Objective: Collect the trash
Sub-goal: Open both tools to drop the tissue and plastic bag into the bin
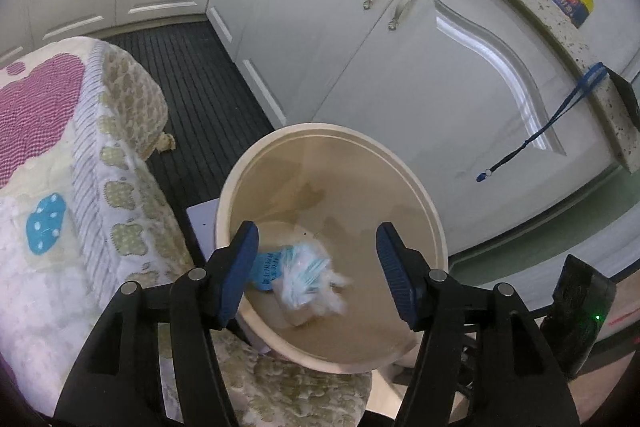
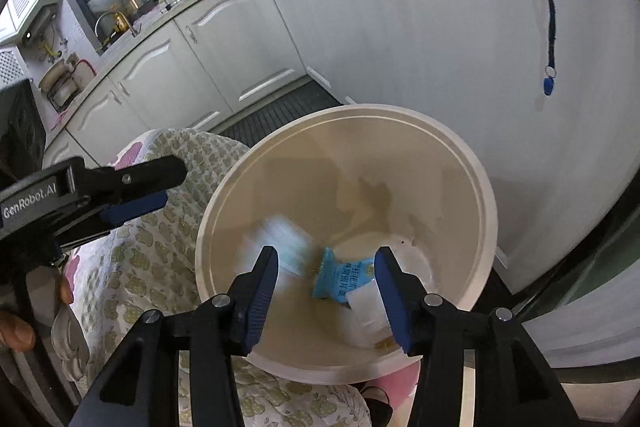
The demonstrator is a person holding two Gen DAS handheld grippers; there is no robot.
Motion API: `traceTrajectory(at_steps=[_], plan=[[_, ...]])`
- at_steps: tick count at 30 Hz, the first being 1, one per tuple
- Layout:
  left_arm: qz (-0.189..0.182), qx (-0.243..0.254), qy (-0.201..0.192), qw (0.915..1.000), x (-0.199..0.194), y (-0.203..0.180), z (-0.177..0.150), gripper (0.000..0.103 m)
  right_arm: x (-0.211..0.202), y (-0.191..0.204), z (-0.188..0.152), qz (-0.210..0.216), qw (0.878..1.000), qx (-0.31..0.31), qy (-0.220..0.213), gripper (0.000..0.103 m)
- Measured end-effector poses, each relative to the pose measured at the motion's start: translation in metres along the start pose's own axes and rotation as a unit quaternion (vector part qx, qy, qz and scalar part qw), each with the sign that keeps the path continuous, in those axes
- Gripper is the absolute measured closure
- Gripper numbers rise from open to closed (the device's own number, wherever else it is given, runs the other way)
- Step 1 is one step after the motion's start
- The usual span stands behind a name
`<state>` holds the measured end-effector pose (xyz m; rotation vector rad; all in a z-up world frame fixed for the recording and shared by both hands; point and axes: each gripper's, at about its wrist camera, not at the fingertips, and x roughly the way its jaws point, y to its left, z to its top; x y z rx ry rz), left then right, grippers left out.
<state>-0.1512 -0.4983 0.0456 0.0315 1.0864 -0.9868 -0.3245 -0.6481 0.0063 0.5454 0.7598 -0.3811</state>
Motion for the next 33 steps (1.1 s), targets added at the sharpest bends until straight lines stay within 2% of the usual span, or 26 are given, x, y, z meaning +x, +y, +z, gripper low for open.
traceTrajectory(at_steps=[15, 20, 33], plan=[[0.035, 0.040, -0.027, 0.9982, -0.032, -0.010, -0.011, 0.043, -0.012, 0.010, 0.000, -0.003, 1.000, -0.008, -0.011, 0.055], [0.046, 0.049, -0.036, 0.9971, -0.043, -0.012, -0.017, 0.043, -0.013, 0.012, -0.001, -0.002, 1.000, -0.008, -0.011, 0.048], [0.065, 0.070, -0.063, 0.9934, -0.075, -0.007, -0.036, 0.043, -0.024, 0.035, -0.004, 0.006, 1.000, -0.021, -0.014, 0.045]])
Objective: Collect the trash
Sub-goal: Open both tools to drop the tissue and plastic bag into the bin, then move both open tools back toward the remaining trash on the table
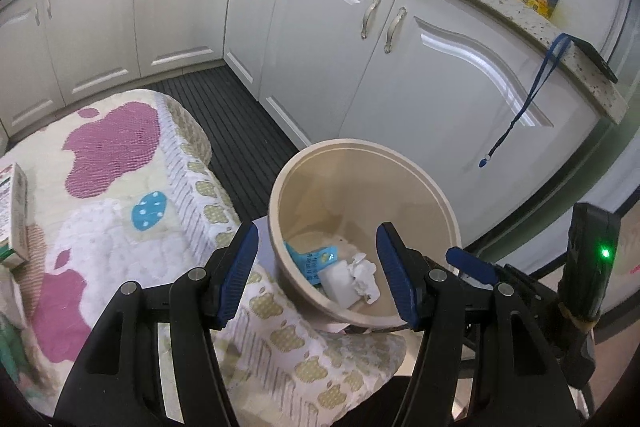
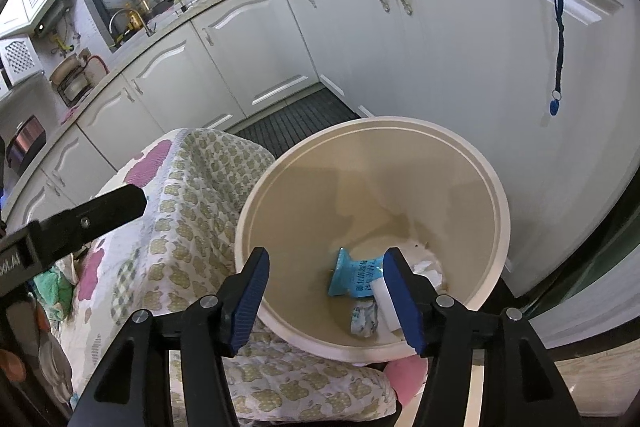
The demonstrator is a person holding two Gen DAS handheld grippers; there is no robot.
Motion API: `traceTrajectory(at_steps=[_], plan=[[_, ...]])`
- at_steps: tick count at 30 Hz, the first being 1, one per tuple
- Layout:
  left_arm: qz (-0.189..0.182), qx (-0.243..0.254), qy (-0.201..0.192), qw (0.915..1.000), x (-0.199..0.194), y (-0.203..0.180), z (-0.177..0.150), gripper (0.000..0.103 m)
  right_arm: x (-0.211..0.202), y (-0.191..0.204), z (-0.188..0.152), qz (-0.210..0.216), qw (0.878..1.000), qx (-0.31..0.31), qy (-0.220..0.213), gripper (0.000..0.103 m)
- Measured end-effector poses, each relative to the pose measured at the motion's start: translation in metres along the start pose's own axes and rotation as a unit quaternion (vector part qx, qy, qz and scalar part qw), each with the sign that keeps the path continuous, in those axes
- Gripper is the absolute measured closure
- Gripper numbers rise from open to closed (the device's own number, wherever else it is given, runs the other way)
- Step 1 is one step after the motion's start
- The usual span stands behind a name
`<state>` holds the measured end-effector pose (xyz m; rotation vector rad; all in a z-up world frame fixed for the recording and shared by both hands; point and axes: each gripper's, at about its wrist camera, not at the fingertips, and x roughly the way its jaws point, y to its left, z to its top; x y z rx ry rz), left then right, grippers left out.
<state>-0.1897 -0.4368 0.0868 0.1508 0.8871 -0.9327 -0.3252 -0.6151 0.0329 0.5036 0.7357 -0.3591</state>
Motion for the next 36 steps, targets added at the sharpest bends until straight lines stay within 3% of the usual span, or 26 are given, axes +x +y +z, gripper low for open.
traceTrajectory(at_steps=[8, 36], plan=[[0.014, 0.006, -0.017, 0.9997, -0.030, 0.008, -0.017, 0.034, -0.008, 0.023, -0.001, 0.011, 1.000, -0.021, -0.007, 0.039], [0.104, -0.025, -0.073, 0.9915, -0.143, 0.073, -0.086, 0.034, -0.014, 0.142, -0.021, 0.075, 0.989, -0.126, 0.000, 0.035]])
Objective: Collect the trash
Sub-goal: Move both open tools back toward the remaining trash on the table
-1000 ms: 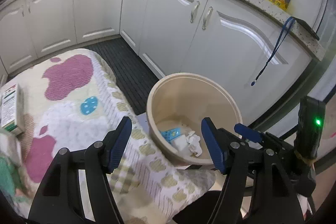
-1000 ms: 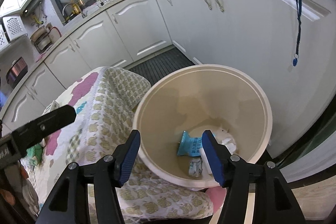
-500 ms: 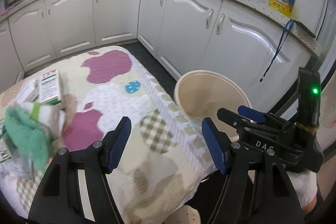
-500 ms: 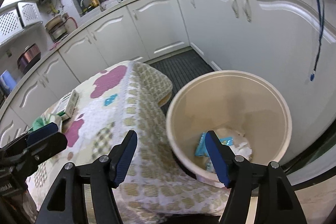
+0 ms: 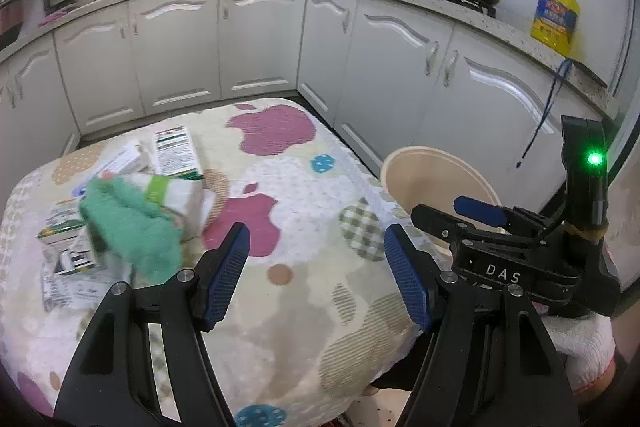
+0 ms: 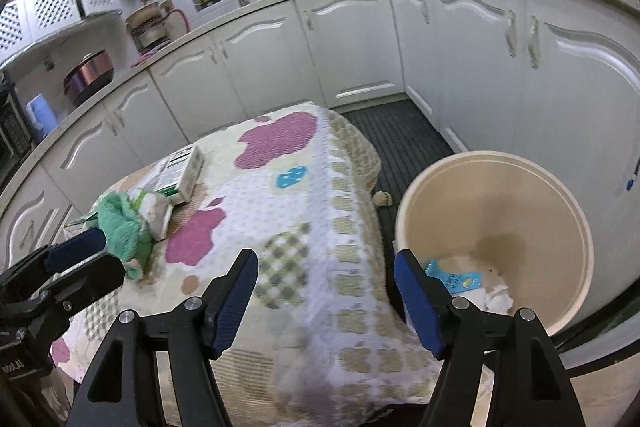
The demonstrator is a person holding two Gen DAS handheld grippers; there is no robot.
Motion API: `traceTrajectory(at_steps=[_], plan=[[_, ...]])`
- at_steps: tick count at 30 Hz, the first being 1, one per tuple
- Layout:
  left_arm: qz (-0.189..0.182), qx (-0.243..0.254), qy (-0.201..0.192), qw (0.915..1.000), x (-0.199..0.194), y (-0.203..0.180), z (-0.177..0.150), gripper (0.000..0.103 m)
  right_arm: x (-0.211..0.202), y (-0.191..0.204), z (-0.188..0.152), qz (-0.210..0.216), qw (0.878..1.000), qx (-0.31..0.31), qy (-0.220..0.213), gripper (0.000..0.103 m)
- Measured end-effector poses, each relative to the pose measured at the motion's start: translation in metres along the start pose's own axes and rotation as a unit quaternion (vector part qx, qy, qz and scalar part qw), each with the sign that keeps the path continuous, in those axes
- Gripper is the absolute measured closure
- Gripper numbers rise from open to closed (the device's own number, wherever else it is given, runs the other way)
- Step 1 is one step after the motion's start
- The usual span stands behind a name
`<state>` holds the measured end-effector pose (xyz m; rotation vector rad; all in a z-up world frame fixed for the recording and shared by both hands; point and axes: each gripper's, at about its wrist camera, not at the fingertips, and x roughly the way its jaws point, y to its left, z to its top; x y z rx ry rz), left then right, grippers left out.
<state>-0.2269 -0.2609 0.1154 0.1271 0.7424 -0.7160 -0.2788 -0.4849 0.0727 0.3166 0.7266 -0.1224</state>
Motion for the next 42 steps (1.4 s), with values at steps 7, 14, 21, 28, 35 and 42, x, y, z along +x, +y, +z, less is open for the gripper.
traceTrajectory(at_steps=[7, 14, 21, 28, 35, 42], plan=[[0.016, -0.015, -0.008, 0.9997, -0.013, 0.021, -0.005, 0.034, 0.006, 0.025, 0.000, 0.013, 1.000, -0.021, 0.006, 0.034], [0.032, -0.028, -0.015, 0.9990, -0.024, 0.039, -0.010, 0.034, 0.007, 0.048, 0.000, 0.026, 0.999, -0.039, 0.007, 0.033], [0.041, -0.051, -0.015, 0.9977, -0.035, 0.062, -0.019, 0.034, 0.012, 0.066, -0.001, 0.041, 0.998, -0.053, 0.013, 0.032], [0.052, -0.096, -0.007, 0.9940, -0.052, 0.104, -0.032, 0.034, 0.015, 0.084, -0.002, 0.060, 0.996, -0.067, 0.020, 0.031], [0.066, -0.167, -0.007, 0.9837, -0.071, 0.158, -0.044, 0.034, 0.026, 0.106, -0.003, 0.098, 0.992, -0.072, 0.037, 0.031], [0.028, -0.246, 0.006, 0.9689, -0.071, 0.202, -0.037, 0.034, 0.039, 0.141, 0.000, 0.140, 0.983, -0.106, 0.049, 0.031]])
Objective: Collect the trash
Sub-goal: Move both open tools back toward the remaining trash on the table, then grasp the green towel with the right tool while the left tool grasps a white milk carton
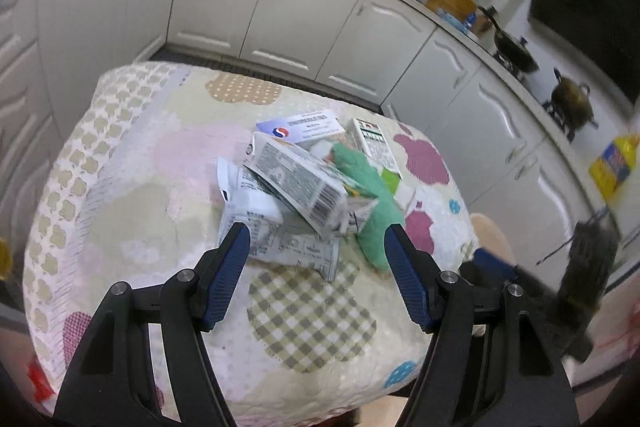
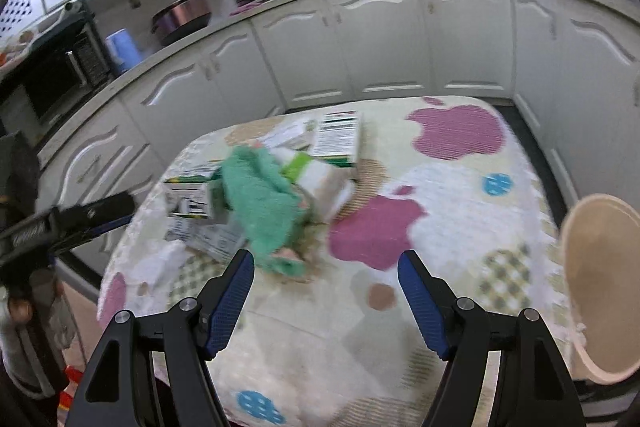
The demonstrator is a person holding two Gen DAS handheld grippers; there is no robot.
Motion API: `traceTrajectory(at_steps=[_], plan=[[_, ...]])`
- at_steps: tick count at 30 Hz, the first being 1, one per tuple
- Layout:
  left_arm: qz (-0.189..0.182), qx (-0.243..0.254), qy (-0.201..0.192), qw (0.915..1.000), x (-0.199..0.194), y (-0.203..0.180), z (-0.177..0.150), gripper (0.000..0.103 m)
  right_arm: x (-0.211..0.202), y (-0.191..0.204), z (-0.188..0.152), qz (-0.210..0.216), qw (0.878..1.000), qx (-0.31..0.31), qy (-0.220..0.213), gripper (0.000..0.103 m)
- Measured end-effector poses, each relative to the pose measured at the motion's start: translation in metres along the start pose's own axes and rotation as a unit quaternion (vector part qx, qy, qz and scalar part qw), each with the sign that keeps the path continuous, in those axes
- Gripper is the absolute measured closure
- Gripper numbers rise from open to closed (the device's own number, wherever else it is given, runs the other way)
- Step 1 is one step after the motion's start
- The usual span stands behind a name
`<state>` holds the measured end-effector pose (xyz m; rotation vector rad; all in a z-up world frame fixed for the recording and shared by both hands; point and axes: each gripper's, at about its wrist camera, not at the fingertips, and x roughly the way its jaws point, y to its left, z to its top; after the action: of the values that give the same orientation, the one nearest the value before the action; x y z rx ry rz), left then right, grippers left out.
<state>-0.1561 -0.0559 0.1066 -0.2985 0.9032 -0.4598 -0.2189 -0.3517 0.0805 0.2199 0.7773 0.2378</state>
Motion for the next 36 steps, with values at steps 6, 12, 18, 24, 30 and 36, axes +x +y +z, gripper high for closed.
traceTrajectory(at_steps=[6, 12, 18, 24, 30, 36], plan=[[-0.031, -0.069, 0.022, 0.9969, 0.019, 0.015, 0.026, 0.034, 0.020, 0.025, 0.012, 0.022, 0.999, -0.037, 0.003, 0.031], [-0.045, -0.103, 0.041, 0.9928, 0.035, 0.021, 0.041, 0.034, 0.039, 0.034, 0.021, 0.035, 0.998, -0.055, 0.005, 0.031], [-0.044, -0.115, 0.059, 0.9906, 0.047, 0.019, 0.040, 0.034, 0.055, 0.033, 0.024, 0.041, 0.997, -0.062, 0.011, 0.031], [-0.049, -0.134, 0.079, 0.9865, 0.065, 0.020, 0.039, 0.034, 0.068, 0.037, 0.022, 0.033, 0.996, -0.083, 0.010, 0.031], [-0.051, -0.150, 0.076, 0.9845, 0.069, 0.022, 0.042, 0.034, 0.081, 0.036, 0.016, 0.029, 0.995, -0.092, 0.004, 0.057], [-0.052, -0.149, 0.074, 0.9847, 0.071, 0.023, 0.041, 0.036, 0.059, 0.029, 0.009, 0.048, 0.995, -0.088, -0.004, 0.065]])
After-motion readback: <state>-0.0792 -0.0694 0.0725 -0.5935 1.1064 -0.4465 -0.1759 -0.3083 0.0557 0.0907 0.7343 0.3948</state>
